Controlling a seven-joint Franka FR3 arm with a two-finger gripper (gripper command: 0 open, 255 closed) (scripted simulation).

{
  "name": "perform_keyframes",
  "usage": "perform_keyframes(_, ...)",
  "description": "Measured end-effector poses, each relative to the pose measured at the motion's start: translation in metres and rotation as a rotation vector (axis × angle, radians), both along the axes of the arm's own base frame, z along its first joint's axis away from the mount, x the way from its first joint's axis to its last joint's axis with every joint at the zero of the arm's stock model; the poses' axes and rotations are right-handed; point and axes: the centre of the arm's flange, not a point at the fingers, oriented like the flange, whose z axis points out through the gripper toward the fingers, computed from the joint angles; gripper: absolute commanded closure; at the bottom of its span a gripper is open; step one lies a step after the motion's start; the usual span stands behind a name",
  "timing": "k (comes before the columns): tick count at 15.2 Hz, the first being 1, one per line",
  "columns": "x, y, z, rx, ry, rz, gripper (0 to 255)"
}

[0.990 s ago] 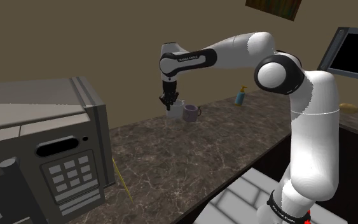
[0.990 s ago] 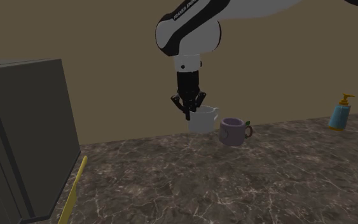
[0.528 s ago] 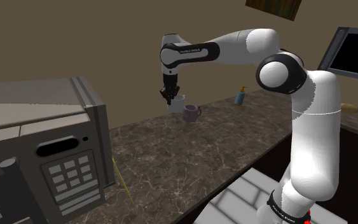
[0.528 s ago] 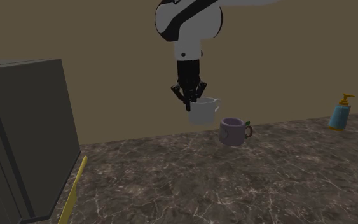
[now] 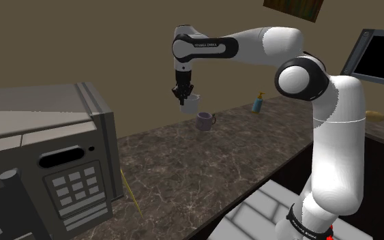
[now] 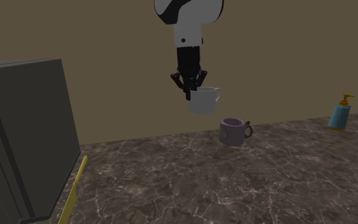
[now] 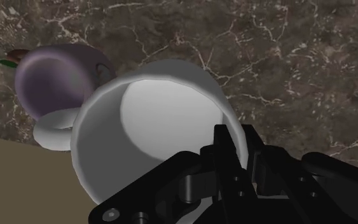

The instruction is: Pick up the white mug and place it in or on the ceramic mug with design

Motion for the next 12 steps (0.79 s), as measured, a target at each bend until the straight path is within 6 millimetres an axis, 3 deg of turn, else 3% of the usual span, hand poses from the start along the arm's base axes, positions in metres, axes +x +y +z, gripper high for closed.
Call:
perform_keyframes(3, -0.001, -0.015, 0.010, 0.000, 0.000, 0.000, 255)
perform_keyframes(12, -0.012, -0.129, 0.028, 0.000, 0.000, -0.002, 255)
